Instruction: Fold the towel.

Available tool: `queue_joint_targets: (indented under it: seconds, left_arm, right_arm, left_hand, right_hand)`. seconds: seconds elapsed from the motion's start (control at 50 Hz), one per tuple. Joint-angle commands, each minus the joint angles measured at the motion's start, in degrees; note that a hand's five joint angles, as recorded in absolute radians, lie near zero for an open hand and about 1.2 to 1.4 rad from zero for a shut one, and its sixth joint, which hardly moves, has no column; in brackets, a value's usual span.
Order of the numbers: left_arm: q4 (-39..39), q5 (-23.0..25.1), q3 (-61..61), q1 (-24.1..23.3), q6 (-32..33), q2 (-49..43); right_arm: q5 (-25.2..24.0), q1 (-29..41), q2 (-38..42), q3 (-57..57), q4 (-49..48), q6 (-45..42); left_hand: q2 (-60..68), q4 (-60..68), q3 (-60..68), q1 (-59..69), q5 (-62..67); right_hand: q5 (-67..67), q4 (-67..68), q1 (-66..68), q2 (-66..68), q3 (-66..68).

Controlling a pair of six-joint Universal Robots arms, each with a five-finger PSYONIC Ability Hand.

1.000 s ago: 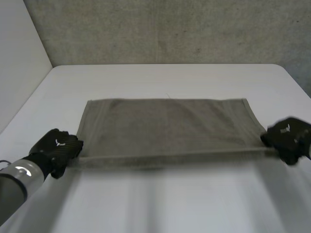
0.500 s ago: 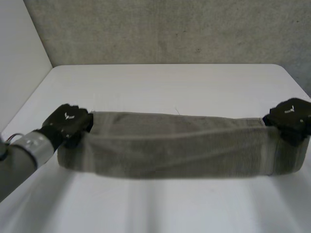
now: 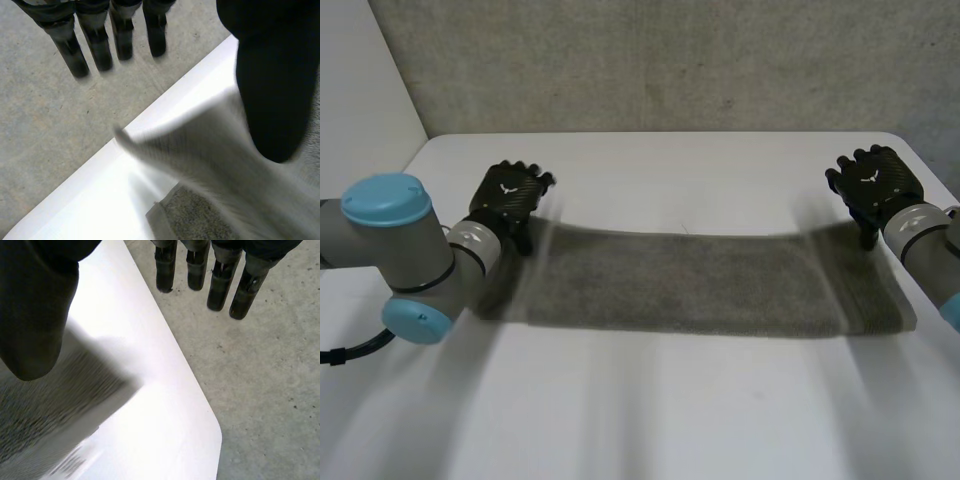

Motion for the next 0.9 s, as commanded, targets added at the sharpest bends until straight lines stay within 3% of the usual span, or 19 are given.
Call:
queue_joint_targets:
  seconds: [0.02,0.2,0.38,0.52,0.68,0.9]
  left_arm:
    - [2.14,-0.62,-1.4,-0.63,-0.03,0.74]
    - [2.05,-3.35,-6.24,-0.28,0.23,6.29]
    - [2.75,-3.35,-20.45,0.34,-0.47,20.41]
    - [8.27,-3.61,-28.99,-2.12,-1.17,25.01]
    - [14.09,-3.79,-32.51,-3.18,-4.33,24.74]
    - [14.27,-3.79,-33.05,-2.57,-7.85,24.92]
  right_arm:
    - [1.5,0.38,-1.79,0.42,-0.36,2.93]
    - [1.58,-0.23,-9.71,4.82,0.69,5.4]
    - [1.41,-0.32,-16.04,14.03,7.79,5.48]
    - [0.71,-2.34,-15.78,19.67,10.97,5.66]
    - [0.18,-4.89,-11.38,23.63,4.47,5.57]
    - [0.09,-6.82,-7.69,23.63,1.57,4.87]
  left_hand:
    - [-4.1,-4.24,-4.25,-3.88,-4.54]
    - [-4.06,-4.2,-4.2,-3.84,-4.49]
    - [-3.89,-4.03,-4.03,-3.67,-4.32]
    - [-3.89,-4.03,-4.03,-3.67,-4.32]
    - [-3.72,-3.86,-3.86,-3.5,-4.15]
    - [-3.55,-3.69,-3.7,-3.34,-3.99]
  right_hand:
    - [-3.52,-5.07,-4.47,-4.23,-4.33]
    - [-3.52,-5.07,-4.47,-4.23,-4.33]
    - [-3.52,-5.07,-4.47,-4.23,-4.33]
    - [2.29,0.73,1.34,1.57,1.47]
    - [13.56,12.0,12.61,12.84,12.74]
    - [21.97,20.41,21.02,21.25,21.15]
